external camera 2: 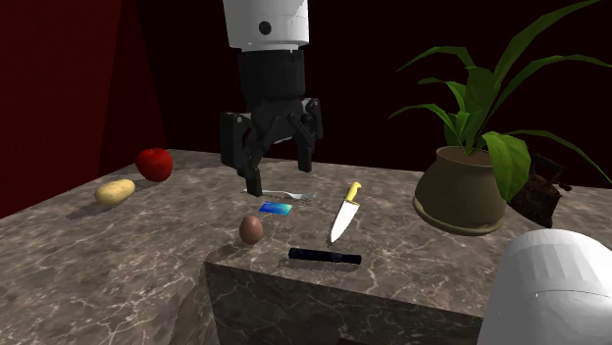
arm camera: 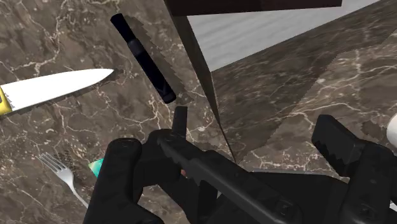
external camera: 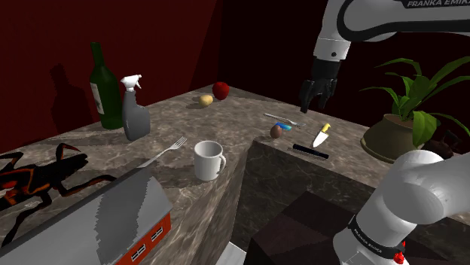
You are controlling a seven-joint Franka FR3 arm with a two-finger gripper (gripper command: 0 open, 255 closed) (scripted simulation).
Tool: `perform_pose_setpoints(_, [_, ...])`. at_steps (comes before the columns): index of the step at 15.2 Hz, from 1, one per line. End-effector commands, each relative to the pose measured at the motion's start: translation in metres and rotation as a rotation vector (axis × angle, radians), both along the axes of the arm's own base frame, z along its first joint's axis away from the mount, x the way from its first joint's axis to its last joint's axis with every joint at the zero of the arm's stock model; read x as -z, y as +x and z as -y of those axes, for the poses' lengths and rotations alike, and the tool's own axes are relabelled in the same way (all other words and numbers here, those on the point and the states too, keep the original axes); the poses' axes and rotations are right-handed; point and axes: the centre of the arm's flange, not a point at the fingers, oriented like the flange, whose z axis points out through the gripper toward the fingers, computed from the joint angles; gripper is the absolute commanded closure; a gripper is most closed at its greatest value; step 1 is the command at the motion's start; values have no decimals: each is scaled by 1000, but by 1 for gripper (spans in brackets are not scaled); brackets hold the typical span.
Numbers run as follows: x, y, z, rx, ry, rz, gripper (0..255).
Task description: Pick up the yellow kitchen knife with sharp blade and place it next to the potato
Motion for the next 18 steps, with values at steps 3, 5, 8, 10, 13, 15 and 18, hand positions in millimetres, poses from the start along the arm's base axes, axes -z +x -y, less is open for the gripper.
perform_pose_setpoints(3, [11,10,22,47,-1,8,0])
perform_pose_setpoints(5, [23,18,43,95,-1,15,0])
perform_pose_setpoints(8, [40,29,77,165,-2,27,0])
perform_pose_setpoints(10, [51,35,100,213,-3,34,0])
perform_pose_setpoints(13, [67,43,135,284,-3,46,0])
perform_pose_setpoints(15, [78,46,158,331,-4,53,0])
perform_pose_setpoints(18, [95,50,194,402,-5,64,0])
